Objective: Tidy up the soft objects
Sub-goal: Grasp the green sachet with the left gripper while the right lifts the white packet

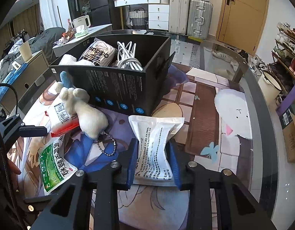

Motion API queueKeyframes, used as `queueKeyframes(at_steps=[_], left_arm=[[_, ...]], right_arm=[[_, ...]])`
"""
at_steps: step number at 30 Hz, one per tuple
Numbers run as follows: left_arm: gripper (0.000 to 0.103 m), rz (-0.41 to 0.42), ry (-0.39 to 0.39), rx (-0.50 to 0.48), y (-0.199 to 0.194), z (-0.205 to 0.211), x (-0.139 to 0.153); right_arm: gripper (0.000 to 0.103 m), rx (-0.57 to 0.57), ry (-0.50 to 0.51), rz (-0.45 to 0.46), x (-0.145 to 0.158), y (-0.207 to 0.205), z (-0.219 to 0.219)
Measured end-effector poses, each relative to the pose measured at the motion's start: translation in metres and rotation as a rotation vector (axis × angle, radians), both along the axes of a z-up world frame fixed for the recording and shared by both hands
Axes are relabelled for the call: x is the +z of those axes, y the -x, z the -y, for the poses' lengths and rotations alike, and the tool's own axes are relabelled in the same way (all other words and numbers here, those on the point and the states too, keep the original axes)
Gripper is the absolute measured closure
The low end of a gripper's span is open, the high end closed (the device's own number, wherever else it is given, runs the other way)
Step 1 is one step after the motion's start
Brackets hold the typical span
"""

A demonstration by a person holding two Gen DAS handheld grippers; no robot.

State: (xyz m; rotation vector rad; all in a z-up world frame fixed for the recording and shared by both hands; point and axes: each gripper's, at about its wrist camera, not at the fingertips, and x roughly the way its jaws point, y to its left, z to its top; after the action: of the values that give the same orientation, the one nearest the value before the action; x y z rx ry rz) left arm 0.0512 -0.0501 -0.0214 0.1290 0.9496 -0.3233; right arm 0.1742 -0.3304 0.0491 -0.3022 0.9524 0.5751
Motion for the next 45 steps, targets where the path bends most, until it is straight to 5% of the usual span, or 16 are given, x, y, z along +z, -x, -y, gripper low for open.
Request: queueKeyframes(at_steps=[7, 14, 16, 45], left_arm=[[0.005, 0.004, -0.012, 0.003, -0.003, 0.002, 0.0], [0.048, 0.056, -0.015, -0.021, 0.001, 0.005, 0.006], [0.051, 0.053, -0.009, -0.019, 0.001, 0.004, 0.008], [0.054, 0.163, 0.039, 0.019, 0.028, -0.016, 0.048]], right_arm=[[0.072, 0.009, -0.001, 0.005, 0.003, 0.003, -0.001], [0.072, 0.015, -0.005, 0.012, 0.005, 0.004, 0.0], [0.072, 0.015, -0.009, 0.017, 0.007, 0.005, 0.001], [0.072, 0.045, -0.07, 0.136, 0.059, 0.029, 0.007]])
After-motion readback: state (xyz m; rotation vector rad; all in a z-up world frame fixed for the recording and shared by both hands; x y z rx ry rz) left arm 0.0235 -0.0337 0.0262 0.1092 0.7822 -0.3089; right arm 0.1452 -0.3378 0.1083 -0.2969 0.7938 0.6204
